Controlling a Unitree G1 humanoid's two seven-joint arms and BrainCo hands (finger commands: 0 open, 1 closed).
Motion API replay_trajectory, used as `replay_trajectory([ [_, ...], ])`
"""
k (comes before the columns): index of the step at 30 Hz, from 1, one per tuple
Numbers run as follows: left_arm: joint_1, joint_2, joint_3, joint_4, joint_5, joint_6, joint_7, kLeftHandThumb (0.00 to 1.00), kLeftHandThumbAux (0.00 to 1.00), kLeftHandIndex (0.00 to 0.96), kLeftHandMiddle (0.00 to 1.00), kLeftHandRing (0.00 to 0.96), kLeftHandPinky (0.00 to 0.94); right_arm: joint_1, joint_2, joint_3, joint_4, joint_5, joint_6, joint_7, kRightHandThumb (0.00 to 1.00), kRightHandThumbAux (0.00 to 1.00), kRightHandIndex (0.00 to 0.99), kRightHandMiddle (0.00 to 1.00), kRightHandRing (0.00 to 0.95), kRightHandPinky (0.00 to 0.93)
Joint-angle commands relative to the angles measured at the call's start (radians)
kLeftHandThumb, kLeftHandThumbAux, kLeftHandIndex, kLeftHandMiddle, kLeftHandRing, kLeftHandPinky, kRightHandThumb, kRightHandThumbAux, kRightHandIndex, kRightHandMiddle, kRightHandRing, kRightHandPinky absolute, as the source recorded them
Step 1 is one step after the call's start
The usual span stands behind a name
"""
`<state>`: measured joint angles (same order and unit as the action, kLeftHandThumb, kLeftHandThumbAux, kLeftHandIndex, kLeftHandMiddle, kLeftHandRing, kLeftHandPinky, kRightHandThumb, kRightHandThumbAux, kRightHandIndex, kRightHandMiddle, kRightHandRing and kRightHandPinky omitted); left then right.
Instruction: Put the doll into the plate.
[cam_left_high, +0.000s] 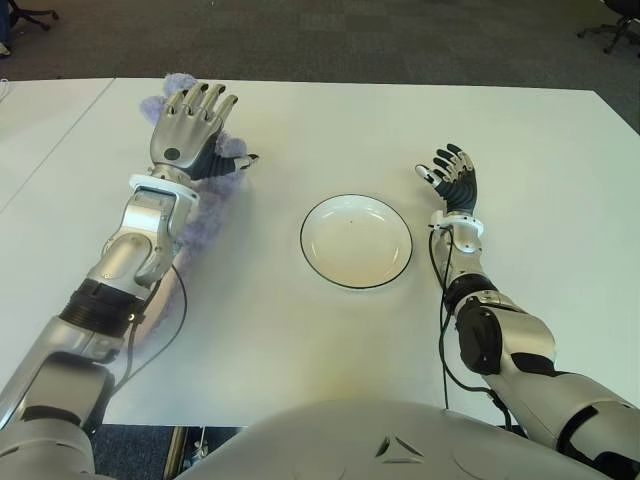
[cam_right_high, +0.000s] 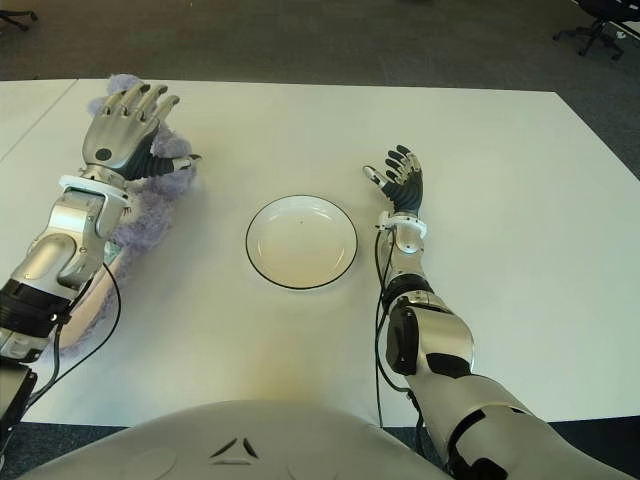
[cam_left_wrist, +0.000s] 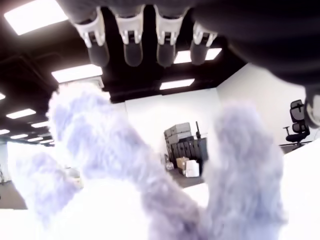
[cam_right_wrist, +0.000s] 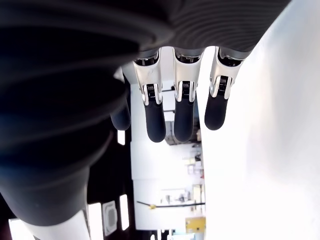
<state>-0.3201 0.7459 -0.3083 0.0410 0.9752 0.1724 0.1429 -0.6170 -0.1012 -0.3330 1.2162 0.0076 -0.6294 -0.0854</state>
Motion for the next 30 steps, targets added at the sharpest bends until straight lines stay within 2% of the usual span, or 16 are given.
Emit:
replay_trajectory([
  [1, 0.054, 0.003, 0.024, 0.009, -0.028, -0.017, -0.047, 0.125, 0.257, 0.000, 0.000, 0.000, 0.000, 0.216, 0.074, -0.013, 0.147, 0.014, 0.190, 0.004, 0.038, 0.837, 0.162, 0.232, 0.211, 0.202],
  [7, 0.095, 0.000, 0.046, 0.020, -0.047, -0.030, -0.033, 0.124, 0.265, 0.000, 0.000, 0.000, 0.001, 0.218, 0.073, -0.019, 0.146, 0.021, 0.188, 0.011, 0.055, 0.836, 0.173, 0.236, 0.216, 0.208],
  [16, 0.250, 0.008, 0.099, -0.057, -0.053, -0.018, -0.024, 0.110, 0.263, 0.000, 0.000, 0.000, 0.000, 0.217, 0.066, -0.027, 0.145, 0.033, 0.192, 0.015, 0.065, 0.838, 0.155, 0.220, 0.198, 0.185],
  [23, 0.294, 0.006, 0.123, -0.100, -0.040, -0.002, -0.043, 0.097, 0.246, 0.000, 0.000, 0.000, 0.002, 0.217, 0.064, -0.032, 0.144, 0.038, 0.183, 0.019, 0.054, 0.848, 0.168, 0.206, 0.185, 0.174],
  [30, 0.308, -0.007, 0.122, -0.115, -0.031, 0.017, -0.056, 0.089, 0.238, 0.000, 0.000, 0.000, 0.000, 0.217, 0.060, -0.036, 0.144, 0.039, 0.178, 0.021, 0.059, 0.850, 0.179, 0.194, 0.177, 0.165],
])
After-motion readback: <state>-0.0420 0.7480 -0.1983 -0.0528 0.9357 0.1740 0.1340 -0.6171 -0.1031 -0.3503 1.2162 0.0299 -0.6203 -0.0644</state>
